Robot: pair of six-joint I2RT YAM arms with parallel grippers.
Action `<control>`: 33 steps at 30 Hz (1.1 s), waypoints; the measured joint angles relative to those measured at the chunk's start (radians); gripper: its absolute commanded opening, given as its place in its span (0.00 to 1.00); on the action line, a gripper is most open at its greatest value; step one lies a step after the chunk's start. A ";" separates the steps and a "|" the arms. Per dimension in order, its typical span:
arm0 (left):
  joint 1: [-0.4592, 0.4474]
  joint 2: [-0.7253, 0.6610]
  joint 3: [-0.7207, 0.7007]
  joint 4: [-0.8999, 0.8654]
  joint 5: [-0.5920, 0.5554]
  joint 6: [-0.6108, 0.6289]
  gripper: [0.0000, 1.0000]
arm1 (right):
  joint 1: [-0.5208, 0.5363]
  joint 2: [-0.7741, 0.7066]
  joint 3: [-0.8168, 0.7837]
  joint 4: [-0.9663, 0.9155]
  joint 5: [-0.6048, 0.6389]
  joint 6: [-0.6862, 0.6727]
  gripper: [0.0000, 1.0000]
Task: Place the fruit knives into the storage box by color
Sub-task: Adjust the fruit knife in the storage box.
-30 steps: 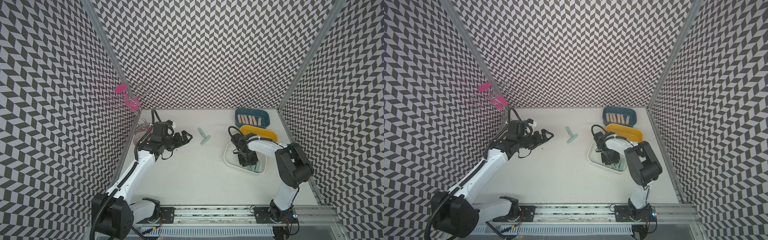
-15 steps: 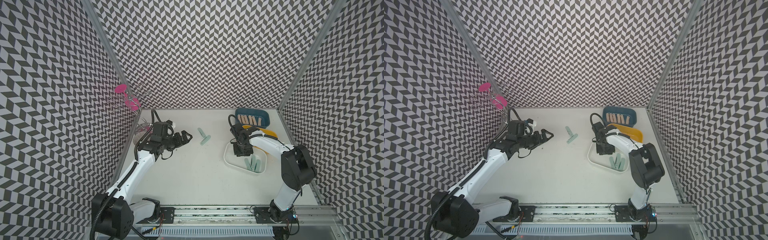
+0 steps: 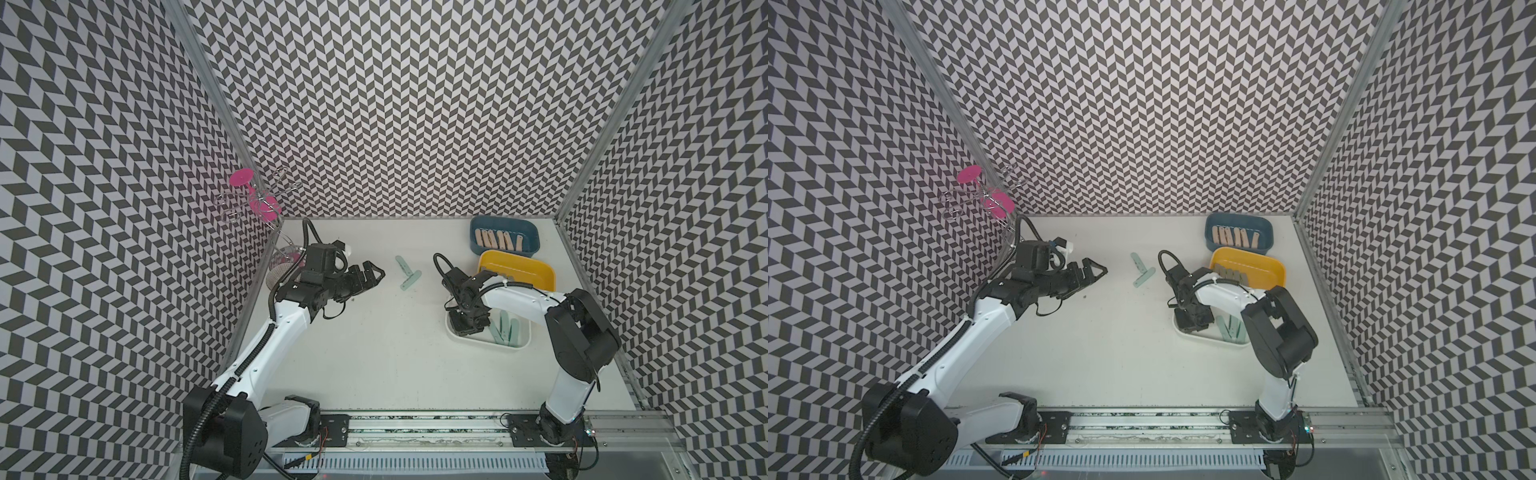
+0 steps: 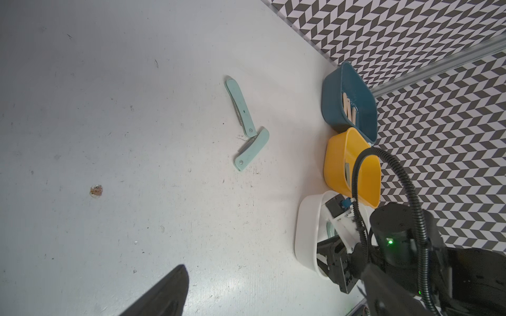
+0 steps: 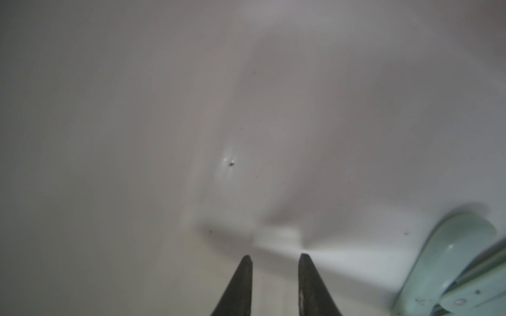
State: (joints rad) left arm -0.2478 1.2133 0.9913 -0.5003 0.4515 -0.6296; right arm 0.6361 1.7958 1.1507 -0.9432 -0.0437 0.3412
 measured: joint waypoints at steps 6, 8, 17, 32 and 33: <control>0.000 0.000 0.000 0.005 0.008 -0.002 1.00 | 0.023 -0.066 -0.063 -0.011 -0.014 0.008 0.30; 0.000 0.000 0.000 0.010 0.011 -0.003 1.00 | 0.021 -0.078 -0.061 -0.014 0.007 0.021 0.30; 0.000 0.000 0.000 0.014 0.014 -0.012 1.00 | -0.050 -0.080 -0.056 -0.016 0.095 0.053 0.30; -0.001 0.000 0.000 0.014 0.014 -0.017 1.00 | -0.109 -0.074 -0.063 0.025 0.126 0.053 0.30; -0.001 0.000 0.000 0.014 0.014 -0.018 1.00 | -0.111 -0.074 -0.069 0.031 0.127 0.053 0.30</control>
State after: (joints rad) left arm -0.2489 1.2133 0.9913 -0.4862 0.4660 -0.6472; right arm 0.5251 1.7222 1.0821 -0.9119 0.0837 0.3943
